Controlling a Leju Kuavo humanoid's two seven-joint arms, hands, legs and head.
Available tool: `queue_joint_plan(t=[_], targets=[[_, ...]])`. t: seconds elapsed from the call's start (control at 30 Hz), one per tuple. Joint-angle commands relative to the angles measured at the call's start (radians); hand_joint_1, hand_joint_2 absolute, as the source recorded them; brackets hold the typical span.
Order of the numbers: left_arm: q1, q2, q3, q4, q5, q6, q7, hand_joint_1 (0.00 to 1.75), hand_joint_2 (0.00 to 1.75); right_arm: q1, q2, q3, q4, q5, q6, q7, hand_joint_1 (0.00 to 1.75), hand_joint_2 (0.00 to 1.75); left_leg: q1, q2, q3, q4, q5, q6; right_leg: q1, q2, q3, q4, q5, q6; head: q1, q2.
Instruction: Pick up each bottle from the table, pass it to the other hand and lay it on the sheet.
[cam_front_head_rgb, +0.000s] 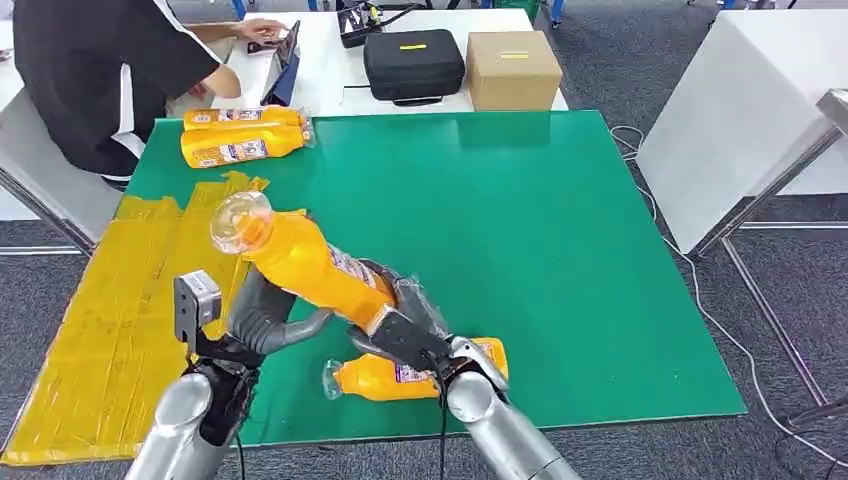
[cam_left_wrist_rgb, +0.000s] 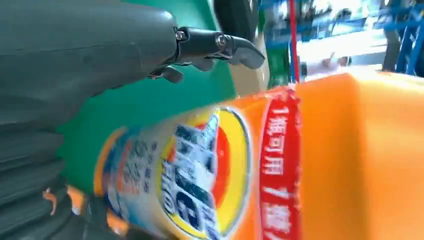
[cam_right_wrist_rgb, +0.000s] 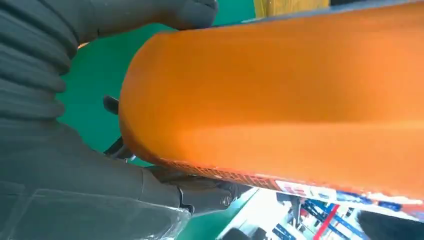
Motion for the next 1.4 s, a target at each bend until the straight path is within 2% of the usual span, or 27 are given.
queue_joint_plan(t=[0.03,0.43,0.57,0.6,0.63,0.67,1.4], targets=[[-0.031,-0.016,-0.043,0.079,0.208,-0.056,0.069,0.0,1.75,-0.025,-0.035,0.055,0.048,0.014,-0.032,0.0,1.75,1.75,0.001,-0.001,0.003,-0.001,-0.001,-0.003,0.0,-0.001,0.004,-0.002,-0.001,0.0,0.0,0.0],[-0.012,-0.018,-0.069,0.057,0.299,-0.042,0.093,0.0,1.75,-0.018,-0.035,0.058,0.042,0.018,-0.049,-0.001,1.75,1.75,0.0,-0.001,0.001,-0.001,0.0,-0.002,0.0,-0.001,0.002,-0.001,0.0,0.0,0.0,0.0],[-0.002,-0.024,-0.087,0.026,0.276,0.023,0.07,0.0,1.75,-0.01,-0.037,0.057,0.023,0.019,-0.05,0.002,1.75,1.75,0.001,-0.001,0.002,-0.001,-0.001,-0.002,0.0,-0.001,0.003,-0.001,-0.001,0.0,0.0,0.0],[-0.002,-0.023,-0.09,0.022,0.266,0.039,0.061,0.05,1.75,-0.009,-0.037,0.059,0.02,0.021,-0.051,0.005,1.75,1.75,0.0,-0.001,0.001,0.0,0.0,-0.002,0.0,-0.001,0.002,-0.001,0.0,0.0,0.0,0.0],[-0.005,-0.023,-0.094,0.018,0.248,0.067,0.049,1.45,1.75,-0.005,-0.036,0.055,0.015,0.022,-0.052,0.009,1.75,1.75,0.001,-0.001,0.002,0.0,-0.001,-0.003,0.001,-0.001,0.003,-0.002,-0.001,0.0,0.0,0.0],[-0.008,-0.022,-0.096,0.015,0.238,0.077,0.045,1.71,1.75,-0.004,-0.037,0.053,0.012,0.023,-0.053,0.012,1.75,1.75,0.0,-0.001,0.001,0.0,0.0,-0.002,0.0,-0.001,0.001,-0.001,0.0,0.0,0.0,0.0],[-0.016,-0.012,-0.104,0.007,0.204,0.143,-0.011,1.75,1.75,0.029,-0.052,0.038,-0.034,0.026,-0.061,0.015,1.75,1.75,0.001,-0.001,0.001,0.0,0.0,-0.002,0.001,-0.002,0.002,-0.001,0.0,-0.001,0.0,0.0]])
